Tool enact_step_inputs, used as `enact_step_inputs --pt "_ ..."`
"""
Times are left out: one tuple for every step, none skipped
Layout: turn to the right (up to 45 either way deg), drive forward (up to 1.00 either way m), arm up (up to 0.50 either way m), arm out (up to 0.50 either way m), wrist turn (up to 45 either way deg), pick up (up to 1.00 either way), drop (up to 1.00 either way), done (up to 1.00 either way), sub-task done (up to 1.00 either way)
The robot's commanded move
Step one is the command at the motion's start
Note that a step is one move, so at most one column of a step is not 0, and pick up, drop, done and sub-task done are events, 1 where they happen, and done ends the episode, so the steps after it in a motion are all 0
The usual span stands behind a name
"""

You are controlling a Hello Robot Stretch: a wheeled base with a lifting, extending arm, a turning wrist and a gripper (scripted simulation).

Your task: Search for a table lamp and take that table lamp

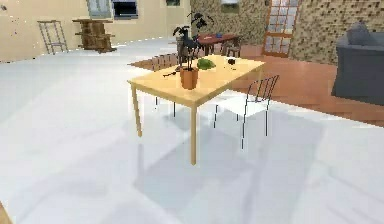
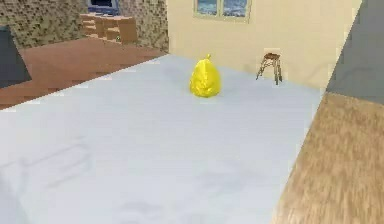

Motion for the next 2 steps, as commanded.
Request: enact_step_inputs --pt "-45.0 0.0 0.0 0.0 0.0 0.0 0.0 0.0 0.0" --pt "0.0 0.95 0.0 0.0 0.0 0.0 0.0 0.0 0.0"
